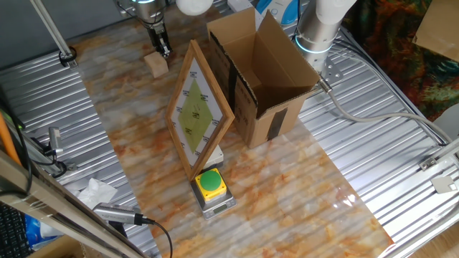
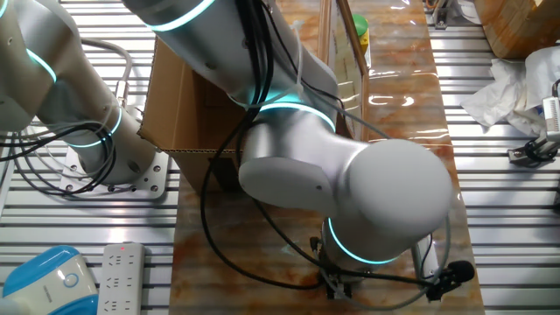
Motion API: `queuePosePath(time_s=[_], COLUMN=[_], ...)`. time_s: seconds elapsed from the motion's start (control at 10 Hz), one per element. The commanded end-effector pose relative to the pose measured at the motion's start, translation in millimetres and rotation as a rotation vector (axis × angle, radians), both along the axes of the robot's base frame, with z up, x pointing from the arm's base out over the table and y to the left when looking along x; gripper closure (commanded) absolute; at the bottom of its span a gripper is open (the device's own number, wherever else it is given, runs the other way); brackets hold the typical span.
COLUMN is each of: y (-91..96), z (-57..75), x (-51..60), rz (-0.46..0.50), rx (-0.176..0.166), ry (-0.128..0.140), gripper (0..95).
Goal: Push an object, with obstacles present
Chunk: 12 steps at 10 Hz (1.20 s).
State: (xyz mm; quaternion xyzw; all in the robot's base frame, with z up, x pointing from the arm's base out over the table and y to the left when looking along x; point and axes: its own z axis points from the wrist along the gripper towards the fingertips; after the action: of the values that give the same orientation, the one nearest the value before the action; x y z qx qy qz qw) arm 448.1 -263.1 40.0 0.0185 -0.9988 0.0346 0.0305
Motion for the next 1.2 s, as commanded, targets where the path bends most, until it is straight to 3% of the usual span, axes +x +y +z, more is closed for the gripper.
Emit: queuePosePath(time_s=[0.1,1.2], y=[0.0,0.2], z=[-0.4,-2.0], x=[-0.2,0.7], rz=[0.001,0.028], rx=[-0.006,0.006], ry=[-0.002,-0.023], gripper=[95.0,95.0])
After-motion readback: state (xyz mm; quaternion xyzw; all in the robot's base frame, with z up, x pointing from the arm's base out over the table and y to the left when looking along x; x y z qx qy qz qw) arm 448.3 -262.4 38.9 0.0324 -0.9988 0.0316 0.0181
